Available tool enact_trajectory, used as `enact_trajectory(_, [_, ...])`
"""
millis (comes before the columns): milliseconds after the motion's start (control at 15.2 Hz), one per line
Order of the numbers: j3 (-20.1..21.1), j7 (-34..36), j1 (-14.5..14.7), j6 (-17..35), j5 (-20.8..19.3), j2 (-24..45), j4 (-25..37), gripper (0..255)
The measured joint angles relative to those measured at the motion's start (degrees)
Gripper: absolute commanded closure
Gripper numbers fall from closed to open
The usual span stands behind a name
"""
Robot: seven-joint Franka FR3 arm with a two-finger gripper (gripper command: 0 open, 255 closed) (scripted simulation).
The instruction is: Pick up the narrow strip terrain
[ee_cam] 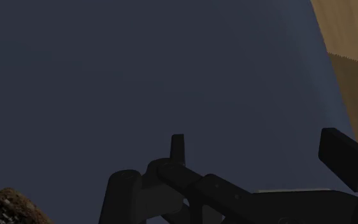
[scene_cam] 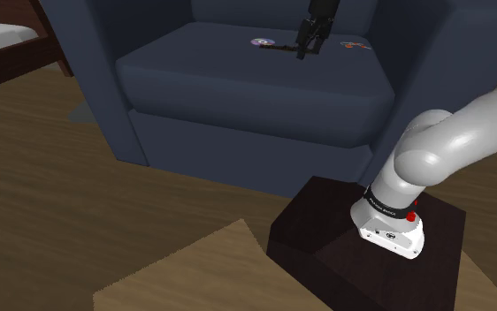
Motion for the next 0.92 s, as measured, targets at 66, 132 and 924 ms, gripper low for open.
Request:
enact_trajectory(66, [-1.07,-2.14,0.16,0.17,-0.36,1.58,1.42,0])
enact_trajectory(132, [-2.28,-4.41,0.26,0.73,-0.75,3.15,2.44,0])
enact_trajectory(924, [-14.25,-31.96,1.69,3.13,2.73,27.71,24.13,0])
